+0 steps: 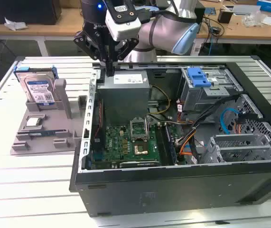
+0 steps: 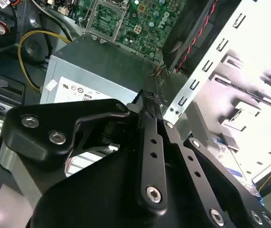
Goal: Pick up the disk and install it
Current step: 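Reach for the disk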
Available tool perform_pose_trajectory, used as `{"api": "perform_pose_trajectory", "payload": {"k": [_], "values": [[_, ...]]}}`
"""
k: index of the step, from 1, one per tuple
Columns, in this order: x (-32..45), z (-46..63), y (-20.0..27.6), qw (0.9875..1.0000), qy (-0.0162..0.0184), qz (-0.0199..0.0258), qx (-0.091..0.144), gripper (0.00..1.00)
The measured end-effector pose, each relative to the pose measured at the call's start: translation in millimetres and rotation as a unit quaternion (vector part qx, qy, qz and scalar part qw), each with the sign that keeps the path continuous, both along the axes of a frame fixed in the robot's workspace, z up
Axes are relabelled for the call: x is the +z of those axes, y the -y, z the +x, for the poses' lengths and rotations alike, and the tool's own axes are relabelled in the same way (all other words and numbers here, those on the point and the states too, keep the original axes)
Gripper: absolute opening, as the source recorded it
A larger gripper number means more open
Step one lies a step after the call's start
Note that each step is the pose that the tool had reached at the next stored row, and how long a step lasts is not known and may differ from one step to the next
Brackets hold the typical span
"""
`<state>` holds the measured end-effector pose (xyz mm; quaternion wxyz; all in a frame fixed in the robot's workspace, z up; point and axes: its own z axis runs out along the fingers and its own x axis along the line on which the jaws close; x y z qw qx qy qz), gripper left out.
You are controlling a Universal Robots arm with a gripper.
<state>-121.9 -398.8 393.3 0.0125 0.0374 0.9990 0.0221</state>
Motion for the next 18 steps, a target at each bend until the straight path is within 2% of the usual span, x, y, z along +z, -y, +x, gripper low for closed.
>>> {"api": "perform_pose_trajectory", "payload": {"k": [2, 18], "values": [[0.0, -0.8, -0.1, 1.0, 0.0, 0.0, 0.0, 0.11], [0.0, -28.4, 0.0, 1.0, 0.0, 0.0, 0.0, 0.11]]}}
